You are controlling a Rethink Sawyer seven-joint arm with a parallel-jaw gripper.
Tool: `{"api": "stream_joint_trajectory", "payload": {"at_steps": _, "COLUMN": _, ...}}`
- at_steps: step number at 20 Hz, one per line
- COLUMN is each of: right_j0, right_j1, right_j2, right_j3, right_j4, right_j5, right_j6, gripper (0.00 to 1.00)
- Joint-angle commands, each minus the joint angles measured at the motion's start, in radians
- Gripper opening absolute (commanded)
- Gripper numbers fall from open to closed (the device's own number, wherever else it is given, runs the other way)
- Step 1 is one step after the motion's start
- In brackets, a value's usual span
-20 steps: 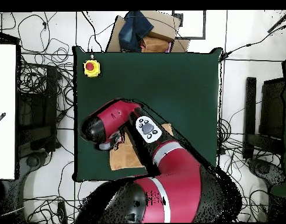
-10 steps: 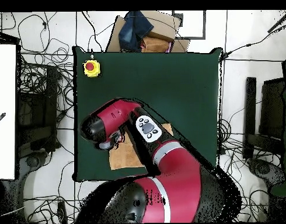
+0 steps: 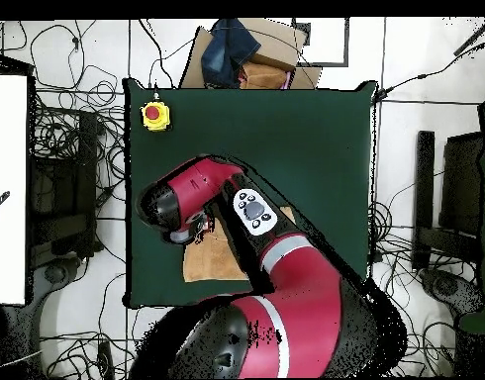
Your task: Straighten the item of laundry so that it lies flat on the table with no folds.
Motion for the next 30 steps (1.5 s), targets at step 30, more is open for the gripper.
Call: {"api": "stream_joint_trajectory", "payload": {"at_steps": 30, "right_j0": 0.036, "right_j1": -0.015, "right_j2": 0.033, "right_j3": -0.083, "right_j4": 0.076, "right_j5": 0.119, "right_j6": -0.398, "gripper": 0.0}}
